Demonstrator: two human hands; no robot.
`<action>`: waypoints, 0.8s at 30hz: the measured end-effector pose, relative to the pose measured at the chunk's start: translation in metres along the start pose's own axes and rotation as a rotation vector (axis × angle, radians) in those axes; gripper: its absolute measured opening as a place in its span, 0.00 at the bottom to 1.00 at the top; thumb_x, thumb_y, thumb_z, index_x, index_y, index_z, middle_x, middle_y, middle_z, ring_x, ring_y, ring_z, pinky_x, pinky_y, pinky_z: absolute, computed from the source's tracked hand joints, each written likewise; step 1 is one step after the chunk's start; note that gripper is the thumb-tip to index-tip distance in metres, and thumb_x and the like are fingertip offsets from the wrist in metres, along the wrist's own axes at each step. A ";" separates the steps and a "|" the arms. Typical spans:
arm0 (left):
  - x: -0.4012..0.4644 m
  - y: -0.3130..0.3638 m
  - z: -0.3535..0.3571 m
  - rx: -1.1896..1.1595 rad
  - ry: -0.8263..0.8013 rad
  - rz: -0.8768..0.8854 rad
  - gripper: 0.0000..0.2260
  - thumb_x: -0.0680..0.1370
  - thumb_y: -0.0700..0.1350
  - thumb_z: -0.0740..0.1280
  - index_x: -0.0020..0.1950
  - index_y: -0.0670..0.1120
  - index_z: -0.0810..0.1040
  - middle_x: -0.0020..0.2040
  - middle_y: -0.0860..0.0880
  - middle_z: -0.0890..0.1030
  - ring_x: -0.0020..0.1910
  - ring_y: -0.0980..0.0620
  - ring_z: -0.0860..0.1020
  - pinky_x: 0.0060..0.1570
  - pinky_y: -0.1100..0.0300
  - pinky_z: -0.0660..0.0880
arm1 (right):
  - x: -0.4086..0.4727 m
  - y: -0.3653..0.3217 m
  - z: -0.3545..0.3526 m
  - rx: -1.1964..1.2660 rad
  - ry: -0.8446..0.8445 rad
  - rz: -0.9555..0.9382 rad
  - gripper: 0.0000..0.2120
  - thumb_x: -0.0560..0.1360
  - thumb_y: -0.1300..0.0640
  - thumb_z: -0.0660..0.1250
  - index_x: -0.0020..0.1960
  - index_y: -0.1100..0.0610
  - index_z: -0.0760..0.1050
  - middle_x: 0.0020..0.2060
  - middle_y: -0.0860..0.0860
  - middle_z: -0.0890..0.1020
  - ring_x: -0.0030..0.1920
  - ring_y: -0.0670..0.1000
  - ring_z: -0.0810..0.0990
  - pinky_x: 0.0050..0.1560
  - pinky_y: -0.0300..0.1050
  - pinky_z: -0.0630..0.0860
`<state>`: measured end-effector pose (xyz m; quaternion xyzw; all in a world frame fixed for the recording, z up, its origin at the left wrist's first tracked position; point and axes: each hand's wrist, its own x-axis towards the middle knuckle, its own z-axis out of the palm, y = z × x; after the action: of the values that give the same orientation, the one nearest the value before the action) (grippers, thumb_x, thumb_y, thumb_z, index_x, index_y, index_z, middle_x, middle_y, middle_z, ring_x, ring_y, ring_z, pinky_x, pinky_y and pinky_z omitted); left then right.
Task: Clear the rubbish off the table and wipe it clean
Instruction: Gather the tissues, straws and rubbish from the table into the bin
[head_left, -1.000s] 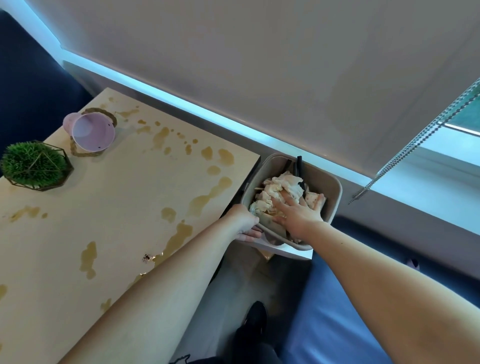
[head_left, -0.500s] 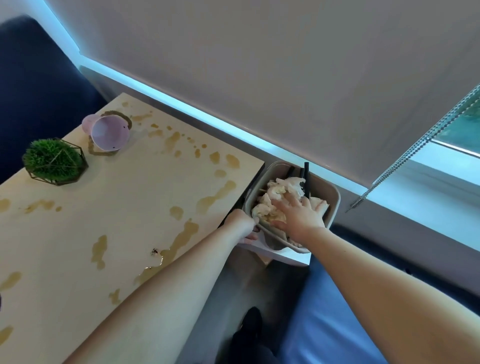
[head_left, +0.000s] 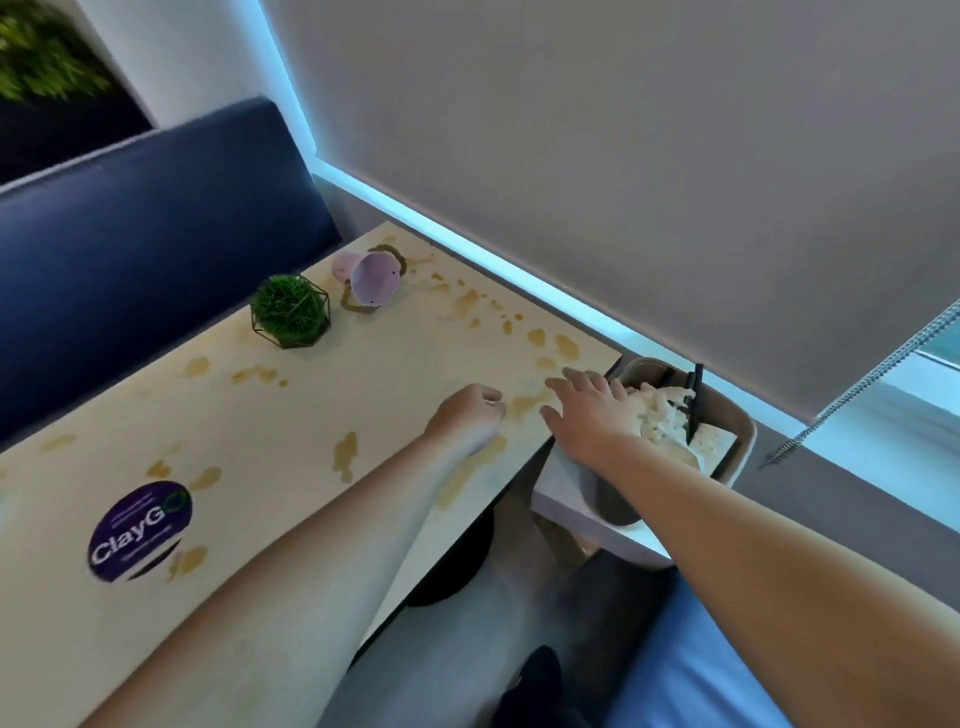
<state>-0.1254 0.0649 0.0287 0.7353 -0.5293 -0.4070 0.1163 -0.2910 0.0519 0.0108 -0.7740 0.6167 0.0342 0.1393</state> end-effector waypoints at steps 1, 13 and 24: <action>-0.006 -0.011 -0.013 0.028 0.032 0.012 0.17 0.82 0.50 0.59 0.70 0.50 0.72 0.65 0.48 0.76 0.51 0.48 0.76 0.50 0.58 0.72 | -0.001 -0.016 -0.003 0.004 -0.015 -0.038 0.25 0.83 0.43 0.50 0.78 0.48 0.56 0.78 0.50 0.55 0.78 0.54 0.51 0.76 0.56 0.48; -0.097 -0.166 -0.132 0.200 0.295 -0.125 0.20 0.81 0.54 0.60 0.73 0.53 0.68 0.70 0.48 0.71 0.70 0.43 0.66 0.63 0.48 0.70 | -0.037 -0.215 0.001 0.004 -0.146 -0.363 0.27 0.83 0.41 0.49 0.79 0.47 0.50 0.79 0.48 0.52 0.78 0.52 0.48 0.77 0.56 0.46; -0.196 -0.312 -0.187 0.063 0.528 -0.315 0.18 0.80 0.50 0.61 0.70 0.52 0.72 0.66 0.47 0.75 0.66 0.43 0.70 0.61 0.47 0.72 | -0.072 -0.368 0.033 0.000 -0.245 -0.676 0.27 0.82 0.43 0.53 0.78 0.49 0.56 0.77 0.49 0.60 0.77 0.52 0.56 0.76 0.53 0.55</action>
<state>0.2015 0.3158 0.0544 0.8918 -0.3729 -0.1984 0.1624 0.0503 0.2021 0.0595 -0.9244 0.3045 0.0790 0.2156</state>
